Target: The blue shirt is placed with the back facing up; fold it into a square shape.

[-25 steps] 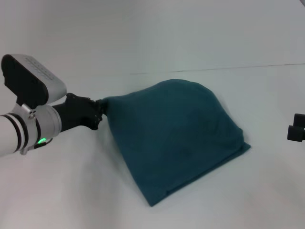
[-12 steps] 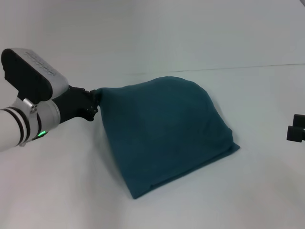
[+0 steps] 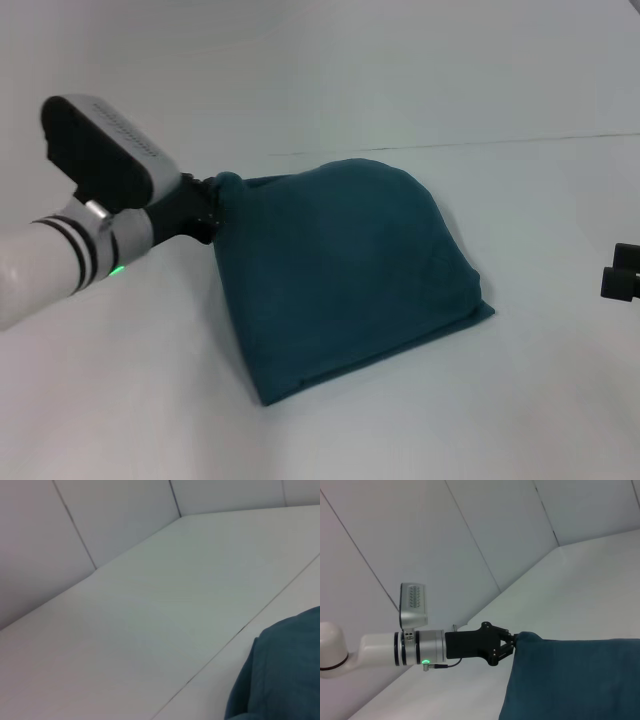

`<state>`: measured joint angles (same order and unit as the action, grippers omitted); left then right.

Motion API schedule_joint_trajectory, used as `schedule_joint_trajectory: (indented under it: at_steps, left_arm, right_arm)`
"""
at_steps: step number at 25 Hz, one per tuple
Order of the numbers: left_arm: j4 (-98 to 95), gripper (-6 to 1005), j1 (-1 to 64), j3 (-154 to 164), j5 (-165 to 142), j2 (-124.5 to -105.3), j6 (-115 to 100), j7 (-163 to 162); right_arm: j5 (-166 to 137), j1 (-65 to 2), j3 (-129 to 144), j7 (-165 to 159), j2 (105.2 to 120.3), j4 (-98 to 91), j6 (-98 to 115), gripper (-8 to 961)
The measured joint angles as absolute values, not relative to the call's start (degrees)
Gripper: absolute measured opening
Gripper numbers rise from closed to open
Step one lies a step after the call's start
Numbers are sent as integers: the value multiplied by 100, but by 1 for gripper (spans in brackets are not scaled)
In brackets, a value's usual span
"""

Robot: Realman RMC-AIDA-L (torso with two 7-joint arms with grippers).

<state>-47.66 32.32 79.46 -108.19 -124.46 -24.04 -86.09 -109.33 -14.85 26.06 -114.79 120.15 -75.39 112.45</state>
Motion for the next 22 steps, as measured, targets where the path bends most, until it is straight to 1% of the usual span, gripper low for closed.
schedule_joint_trajectory:
  at_steps: [6, 22]
  left_arm:
    - [-4627, 51, 3404, 8058, -10723, -12452, -2353, -8607]
    - [-4703, 57, 3474, 8084, -10625, -12455, -2128, -8604]
  right_arm:
    - [-10934, -1463, 2625, -11477, 12015, -7521, 11243, 688]
    - [-10933, -1445, 2611, -11437, 12005, -7462, 11269, 684]
